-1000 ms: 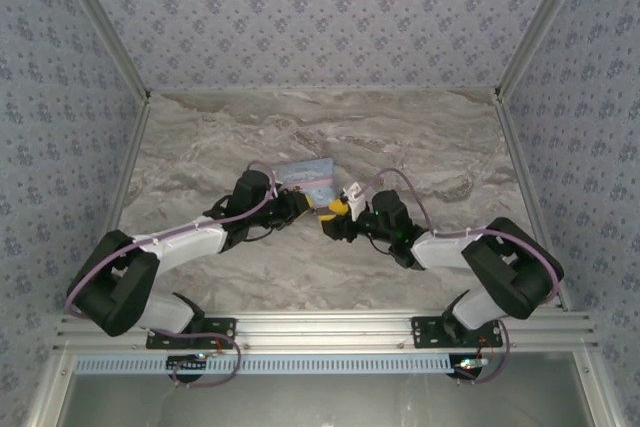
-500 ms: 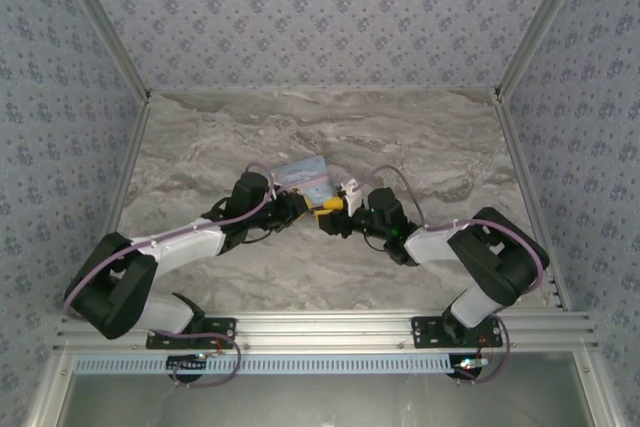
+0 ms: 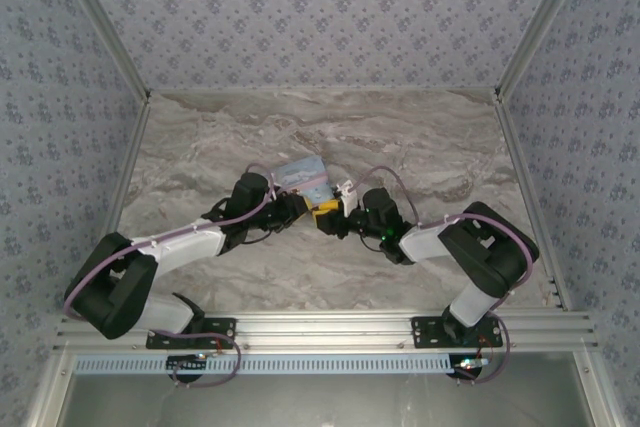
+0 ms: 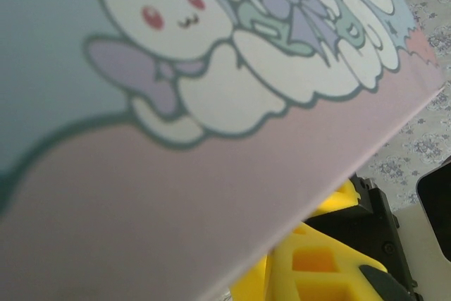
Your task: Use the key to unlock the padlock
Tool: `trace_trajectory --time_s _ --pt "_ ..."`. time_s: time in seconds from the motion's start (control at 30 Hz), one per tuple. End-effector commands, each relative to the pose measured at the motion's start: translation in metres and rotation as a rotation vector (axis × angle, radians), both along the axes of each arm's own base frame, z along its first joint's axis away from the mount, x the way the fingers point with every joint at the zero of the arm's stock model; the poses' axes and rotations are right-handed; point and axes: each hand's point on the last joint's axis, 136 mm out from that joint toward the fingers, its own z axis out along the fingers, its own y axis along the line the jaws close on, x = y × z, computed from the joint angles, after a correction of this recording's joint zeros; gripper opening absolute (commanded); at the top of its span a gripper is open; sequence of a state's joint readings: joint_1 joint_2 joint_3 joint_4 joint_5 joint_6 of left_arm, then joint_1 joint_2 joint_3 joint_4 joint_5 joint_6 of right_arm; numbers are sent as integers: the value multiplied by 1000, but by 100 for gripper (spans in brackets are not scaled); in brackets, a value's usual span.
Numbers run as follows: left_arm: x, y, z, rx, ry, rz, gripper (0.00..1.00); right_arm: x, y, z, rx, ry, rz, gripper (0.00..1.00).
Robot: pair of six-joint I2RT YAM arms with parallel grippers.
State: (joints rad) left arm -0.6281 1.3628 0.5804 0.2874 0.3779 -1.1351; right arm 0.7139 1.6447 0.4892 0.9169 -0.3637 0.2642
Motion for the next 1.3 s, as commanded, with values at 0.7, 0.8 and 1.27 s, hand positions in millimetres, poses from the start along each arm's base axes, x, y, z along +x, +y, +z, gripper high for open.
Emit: trace_trajectory --time_s 0.7,0.8,1.27 --pt "2 -5 23 -58 -83 -26 20 11 15 46 123 -54 20 9" --pt "1 -7 23 -59 -82 -31 20 12 16 52 141 -56 20 9" --pt "2 -8 24 -77 -98 -25 20 10 23 66 290 139 26 9"
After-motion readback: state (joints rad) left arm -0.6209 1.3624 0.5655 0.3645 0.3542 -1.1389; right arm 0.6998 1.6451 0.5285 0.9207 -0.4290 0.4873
